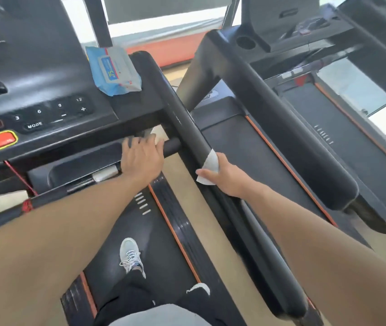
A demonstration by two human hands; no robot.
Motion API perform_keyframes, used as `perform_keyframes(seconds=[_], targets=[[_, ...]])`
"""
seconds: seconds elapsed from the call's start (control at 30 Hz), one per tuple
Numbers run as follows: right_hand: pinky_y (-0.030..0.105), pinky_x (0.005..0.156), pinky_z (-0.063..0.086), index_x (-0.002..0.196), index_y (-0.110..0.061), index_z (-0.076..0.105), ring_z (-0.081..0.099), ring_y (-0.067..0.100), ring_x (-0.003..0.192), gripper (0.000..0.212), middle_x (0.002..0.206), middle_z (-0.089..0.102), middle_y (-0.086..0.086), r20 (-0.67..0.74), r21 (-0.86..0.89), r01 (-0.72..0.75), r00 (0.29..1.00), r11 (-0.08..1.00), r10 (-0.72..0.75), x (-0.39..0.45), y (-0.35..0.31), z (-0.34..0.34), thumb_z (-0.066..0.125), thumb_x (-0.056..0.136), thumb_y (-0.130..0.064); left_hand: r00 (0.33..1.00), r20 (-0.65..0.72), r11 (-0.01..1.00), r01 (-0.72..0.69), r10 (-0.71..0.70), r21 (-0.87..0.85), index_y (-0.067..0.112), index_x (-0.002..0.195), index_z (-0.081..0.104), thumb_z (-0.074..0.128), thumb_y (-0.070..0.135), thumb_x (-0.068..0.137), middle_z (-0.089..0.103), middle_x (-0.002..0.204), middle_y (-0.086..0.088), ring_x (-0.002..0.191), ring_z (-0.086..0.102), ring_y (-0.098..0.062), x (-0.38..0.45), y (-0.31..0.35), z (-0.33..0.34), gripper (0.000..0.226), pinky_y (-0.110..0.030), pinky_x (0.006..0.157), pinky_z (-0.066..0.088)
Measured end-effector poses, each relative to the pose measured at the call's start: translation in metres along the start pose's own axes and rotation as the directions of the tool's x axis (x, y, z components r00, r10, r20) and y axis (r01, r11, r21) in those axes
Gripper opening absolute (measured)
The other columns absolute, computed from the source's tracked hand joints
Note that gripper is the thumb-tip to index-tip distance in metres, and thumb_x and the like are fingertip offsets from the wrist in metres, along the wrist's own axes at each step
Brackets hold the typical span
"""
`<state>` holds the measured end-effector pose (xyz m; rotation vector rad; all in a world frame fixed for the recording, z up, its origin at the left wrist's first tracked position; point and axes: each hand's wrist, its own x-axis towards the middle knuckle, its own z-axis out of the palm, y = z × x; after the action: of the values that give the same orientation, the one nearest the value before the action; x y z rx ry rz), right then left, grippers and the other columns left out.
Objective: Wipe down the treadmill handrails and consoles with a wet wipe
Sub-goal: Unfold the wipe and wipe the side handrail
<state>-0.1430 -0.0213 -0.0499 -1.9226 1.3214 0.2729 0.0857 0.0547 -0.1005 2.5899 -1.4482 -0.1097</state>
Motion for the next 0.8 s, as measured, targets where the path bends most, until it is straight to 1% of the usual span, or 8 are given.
perform_keyframes(seconds=[0.1, 0.17, 0.23, 0.3, 0.47, 0.53, 0.67, 0.8], targets=[[0.05, 0.095, 0.047, 0.16, -0.03, -0.01, 0.048, 0.039, 0.133, 0.101, 0.164, 0.022, 0.009, -0.046, -0.241, 0.17, 0.981, 0.955, -0.186, -0.028, 0.019, 0.014, 0.056, 0.092, -0.066, 0.996, -0.048, 0.982, -0.083, 0.076, -0.171, 0.011, 0.156, 0.031, 0.022, 0.042, 0.107, 0.029, 0.164, -0.012, 0.155, 0.014, -0.029, -0.038, 0.033, 0.017, 0.059, -0.045, 0.126, -0.002], [0.05, 0.101, 0.046, 0.159, -0.026, -0.018, 0.03, 0.038, 0.148, 0.105, 0.17, -0.004, 0.009, -0.037, -0.407, 0.265, 0.951, 0.874, -0.306, -0.044, 0.032, 0.024, 0.057, 0.094, -0.061, 0.994, -0.004, 0.849, -0.094, 0.107, -0.52, 0.015, 0.161, 0.022, 0.022, 0.039, 0.108, 0.012, 0.169, -0.003, 0.157, -0.003, -0.015, -0.075, 0.063, 0.027, 0.058, -0.034, 0.126, -0.007], [0.05, 0.118, 0.034, 0.162, -0.018, -0.01, 0.009, 0.041, 0.155, 0.098, 0.169, -0.011, 0.016, -0.051, -0.556, 0.322, 0.907, 0.766, -0.418, -0.056, 0.045, 0.033, 0.05, 0.097, -0.061, 0.989, 0.145, 0.594, 0.103, 0.022, -0.798, 0.023, 0.161, 0.021, 0.028, 0.038, 0.109, 0.011, 0.169, 0.01, 0.153, 0.0, 0.001, -0.114, 0.089, 0.033, 0.054, -0.03, 0.127, 0.0], [0.054, 0.124, 0.021, 0.163, -0.012, 0.006, -0.001, 0.044, 0.155, 0.081, 0.169, 0.0, 0.018, -0.035, -0.678, 0.387, 0.832, 0.625, -0.554, -0.063, 0.053, 0.04, 0.036, 0.103, -0.058, 0.958, 0.283, 0.416, 0.279, -0.054, -0.865, 0.028, 0.16, 0.025, 0.03, 0.041, 0.109, 0.021, 0.165, 0.017, 0.15, 0.013, 0.007, -0.149, 0.103, 0.041, 0.052, -0.029, 0.127, 0.01], [0.053, 0.124, -0.012, 0.158, -0.007, -0.004, -0.03, 0.035, 0.151, 0.065, 0.17, -0.011, 0.011, 0.228, -0.898, 0.395, 0.795, 0.194, -0.562, -0.045, 0.027, 0.046, 0.028, 0.106, -0.03, 0.892, 0.41, 0.272, 0.448, -0.189, -0.852, 0.025, 0.154, 0.039, 0.034, 0.044, 0.108, 0.041, 0.157, 0.011, 0.144, 0.034, -0.002, -0.156, 0.091, 0.064, 0.05, -0.032, 0.124, 0.024], [0.052, 0.124, -0.013, 0.16, -0.004, -0.008, -0.03, 0.033, 0.151, 0.066, 0.169, -0.017, 0.012, 0.197, -0.938, 0.317, 0.818, 0.138, -0.541, -0.026, 0.003, 0.043, 0.023, 0.107, -0.028, 0.861, 0.429, 0.209, 0.488, -0.272, -0.847, 0.024, 0.15, 0.046, 0.034, 0.044, 0.107, 0.048, 0.152, 0.008, 0.141, 0.042, -0.008, -0.136, 0.08, 0.061, 0.048, -0.037, 0.122, 0.029], [0.049, 0.127, 0.009, 0.162, -0.004, -0.002, -0.009, 0.037, 0.156, 0.073, 0.17, -0.008, 0.014, -0.076, -0.805, 0.321, 0.778, 0.498, -0.624, 0.027, -0.027, 0.031, 0.039, 0.105, -0.023, 0.916, 0.261, 0.282, 0.349, -0.305, -0.894, 0.026, 0.126, 0.063, 0.033, 0.044, 0.104, 0.065, 0.128, 0.011, 0.124, 0.058, -0.01, -0.106, 0.053, 0.031, 0.041, -0.04, 0.111, 0.042], [0.049, 0.121, 0.028, 0.162, -0.012, -0.007, 0.016, 0.036, 0.154, 0.075, 0.17, 0.004, 0.015, -0.166, -0.356, 0.333, 0.897, 0.873, -0.41, 0.066, -0.061, 0.007, 0.034, 0.108, -0.045, 0.966, 0.081, 0.323, 0.159, -0.244, -0.933, 0.034, 0.115, 0.064, 0.035, 0.041, 0.105, 0.068, 0.114, 0.018, 0.113, 0.062, -0.005, -0.086, 0.039, 0.001, 0.031, -0.03, 0.098, 0.047]])
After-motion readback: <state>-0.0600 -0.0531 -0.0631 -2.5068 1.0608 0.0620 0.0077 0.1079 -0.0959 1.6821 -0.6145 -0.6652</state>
